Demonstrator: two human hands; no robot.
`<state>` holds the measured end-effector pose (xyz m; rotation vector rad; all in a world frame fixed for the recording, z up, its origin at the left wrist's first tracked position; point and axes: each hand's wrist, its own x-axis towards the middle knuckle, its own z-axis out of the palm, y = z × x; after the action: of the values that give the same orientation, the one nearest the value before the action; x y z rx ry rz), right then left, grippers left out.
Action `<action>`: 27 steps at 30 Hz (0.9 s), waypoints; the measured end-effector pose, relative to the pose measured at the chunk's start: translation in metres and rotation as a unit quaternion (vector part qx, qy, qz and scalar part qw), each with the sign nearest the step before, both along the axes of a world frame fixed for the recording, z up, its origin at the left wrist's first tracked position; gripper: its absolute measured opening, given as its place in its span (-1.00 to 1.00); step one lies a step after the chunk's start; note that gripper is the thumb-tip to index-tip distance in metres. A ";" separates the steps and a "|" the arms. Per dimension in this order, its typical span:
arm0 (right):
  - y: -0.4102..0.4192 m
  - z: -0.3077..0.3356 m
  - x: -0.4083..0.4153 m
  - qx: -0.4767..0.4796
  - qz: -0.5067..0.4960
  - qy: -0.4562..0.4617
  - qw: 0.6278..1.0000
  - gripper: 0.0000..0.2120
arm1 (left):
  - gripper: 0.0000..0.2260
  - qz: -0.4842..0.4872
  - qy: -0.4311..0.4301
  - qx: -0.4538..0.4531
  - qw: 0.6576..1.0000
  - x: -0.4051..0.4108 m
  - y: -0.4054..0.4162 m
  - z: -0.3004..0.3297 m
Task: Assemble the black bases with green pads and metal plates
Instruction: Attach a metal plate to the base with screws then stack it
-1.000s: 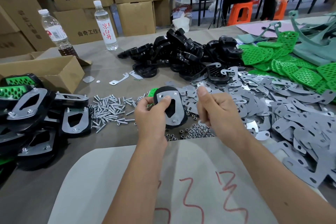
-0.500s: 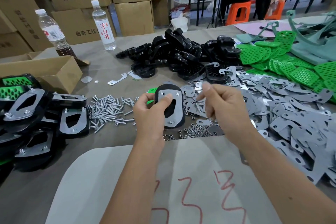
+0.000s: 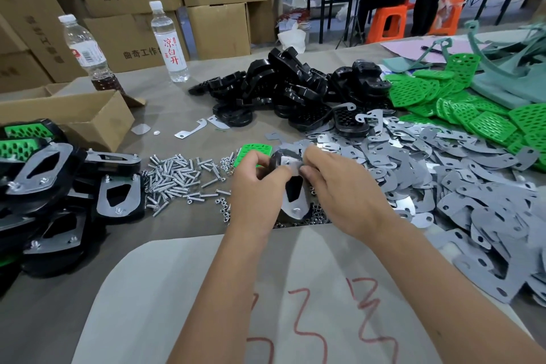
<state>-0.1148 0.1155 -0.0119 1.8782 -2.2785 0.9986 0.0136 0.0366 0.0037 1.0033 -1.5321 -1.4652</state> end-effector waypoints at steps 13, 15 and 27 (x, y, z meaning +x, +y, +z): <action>-0.007 0.000 0.011 -0.015 -0.082 0.035 0.996 -0.72 | -0.67 -0.020 0.004 -0.059 0.998 0.000 0.004 0.001; -0.007 0.001 0.004 -0.028 -0.079 -0.011 0.996 -0.71 | -0.72 -0.009 -0.007 -0.099 0.995 -0.002 0.005 -0.001; 0.000 0.008 -0.002 0.195 0.080 0.003 0.977 -0.87 | -0.85 0.144 0.232 0.182 0.945 0.008 -0.028 -0.004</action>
<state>-0.1169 0.1158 -0.0040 2.2321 -2.4995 0.5822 0.0213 0.0082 -0.0005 0.9516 -0.7612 -1.6550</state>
